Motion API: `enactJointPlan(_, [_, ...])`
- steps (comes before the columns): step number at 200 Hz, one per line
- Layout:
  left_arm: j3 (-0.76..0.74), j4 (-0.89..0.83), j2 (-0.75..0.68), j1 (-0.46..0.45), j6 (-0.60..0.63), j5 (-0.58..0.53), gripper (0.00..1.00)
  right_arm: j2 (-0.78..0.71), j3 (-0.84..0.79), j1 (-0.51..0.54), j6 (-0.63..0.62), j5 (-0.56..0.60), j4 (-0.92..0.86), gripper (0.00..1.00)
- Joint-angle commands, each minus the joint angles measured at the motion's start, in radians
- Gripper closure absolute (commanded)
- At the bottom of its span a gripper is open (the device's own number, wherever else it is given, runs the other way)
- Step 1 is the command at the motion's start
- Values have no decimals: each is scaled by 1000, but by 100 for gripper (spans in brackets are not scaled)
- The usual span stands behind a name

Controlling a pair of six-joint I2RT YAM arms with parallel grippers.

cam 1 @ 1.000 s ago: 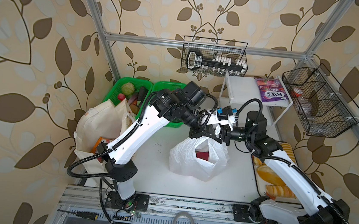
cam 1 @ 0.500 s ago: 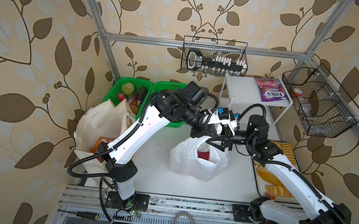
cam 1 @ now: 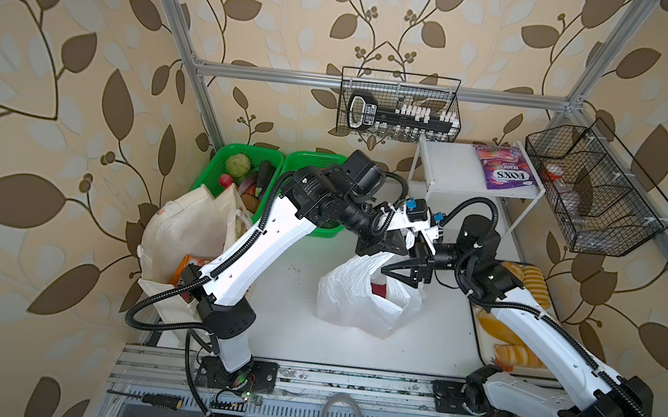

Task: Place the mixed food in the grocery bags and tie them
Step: 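Cross the two handles above the bag with both grippers to start a knot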

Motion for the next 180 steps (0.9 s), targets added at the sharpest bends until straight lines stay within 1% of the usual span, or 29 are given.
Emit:
enactJointPlan(1, [0,14,-9,-11,15,44,100,5,-1,5,18,-28,49,13])
enactJointPlan(21, [-6,28,-10,-11,6,30,100,0,-3,6,25,-33,51,13])
enactJointPlan(35, [-13,49,-12,-11,-6,41,100,-4,-3,9,39,-8,58,13])
enactJointPlan(59, [-35,81,-16,-11,-20,70,100,4,-17,18,101,41,141,13])
enactJointPlan(74, [-38,85,-15,-11,-23,75,100,7,-33,17,125,64,184,16])
enactJointPlan(91, [-43,83,-19,-11,-29,75,100,12,-42,17,128,64,193,26])
enactJointPlan(106, [-54,96,-27,-12,-34,75,100,19,-46,17,128,59,183,41])
enactJointPlan(125, [-82,128,-45,-11,-48,76,100,29,-50,17,136,53,182,55])
enactJointPlan(145, [-109,159,-57,-11,-57,76,100,35,-52,16,157,48,192,66])
enactJointPlan(168, [-120,170,-64,-11,-65,72,100,37,-57,14,159,49,193,84])
enactJointPlan(180, [-127,183,-69,-11,-77,69,100,37,-63,11,159,55,194,90])
